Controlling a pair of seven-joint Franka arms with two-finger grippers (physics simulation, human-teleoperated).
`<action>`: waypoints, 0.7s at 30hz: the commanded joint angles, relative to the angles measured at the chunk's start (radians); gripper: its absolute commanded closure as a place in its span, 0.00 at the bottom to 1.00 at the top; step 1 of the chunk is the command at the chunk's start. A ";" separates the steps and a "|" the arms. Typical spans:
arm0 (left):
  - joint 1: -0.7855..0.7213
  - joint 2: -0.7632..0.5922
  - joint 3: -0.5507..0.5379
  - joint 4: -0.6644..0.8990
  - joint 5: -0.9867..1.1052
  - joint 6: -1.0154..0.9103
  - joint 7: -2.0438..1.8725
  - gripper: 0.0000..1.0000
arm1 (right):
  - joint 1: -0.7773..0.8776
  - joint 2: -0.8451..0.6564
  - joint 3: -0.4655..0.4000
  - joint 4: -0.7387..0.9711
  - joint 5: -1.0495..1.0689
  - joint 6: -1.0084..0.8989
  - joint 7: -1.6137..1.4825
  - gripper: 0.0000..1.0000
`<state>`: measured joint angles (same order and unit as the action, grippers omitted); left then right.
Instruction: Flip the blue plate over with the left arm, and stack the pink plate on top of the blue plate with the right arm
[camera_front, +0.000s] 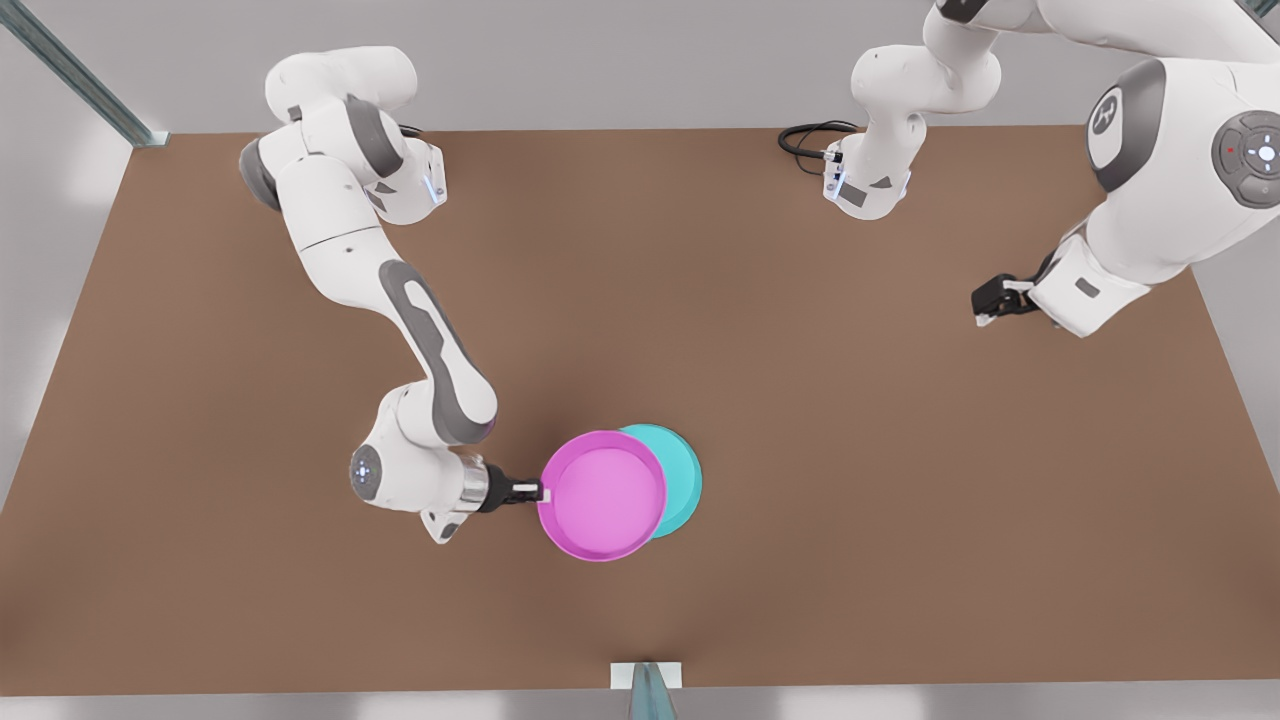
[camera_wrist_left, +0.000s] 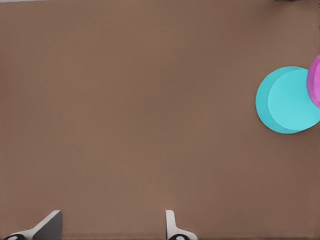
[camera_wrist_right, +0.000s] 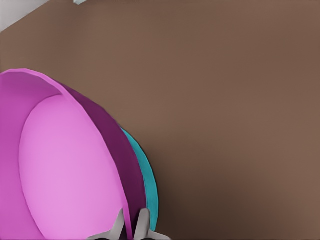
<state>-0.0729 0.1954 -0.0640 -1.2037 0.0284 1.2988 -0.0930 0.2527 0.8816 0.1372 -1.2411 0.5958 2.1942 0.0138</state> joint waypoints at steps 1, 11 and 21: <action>0.002 0.001 0.004 0.001 -0.018 -0.029 0.024 0.00 | 0.025 0.017 -0.001 0.032 -0.007 0.012 0.511 0.79; 0.004 -0.028 0.075 0.001 -0.048 -0.064 0.024 0.00 | 0.108 -0.009 -0.008 0.003 -0.028 0.033 0.515 0.79; 0.001 -0.004 0.105 -0.011 -0.120 -0.081 0.027 0.00 | 0.108 -0.043 -0.027 -0.052 -0.044 -0.002 0.517 0.00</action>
<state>-0.0741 0.1908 0.0418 -1.2142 -0.0879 1.2274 -0.0757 0.3603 0.8414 0.1106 -1.2923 0.5551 2.2053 0.3601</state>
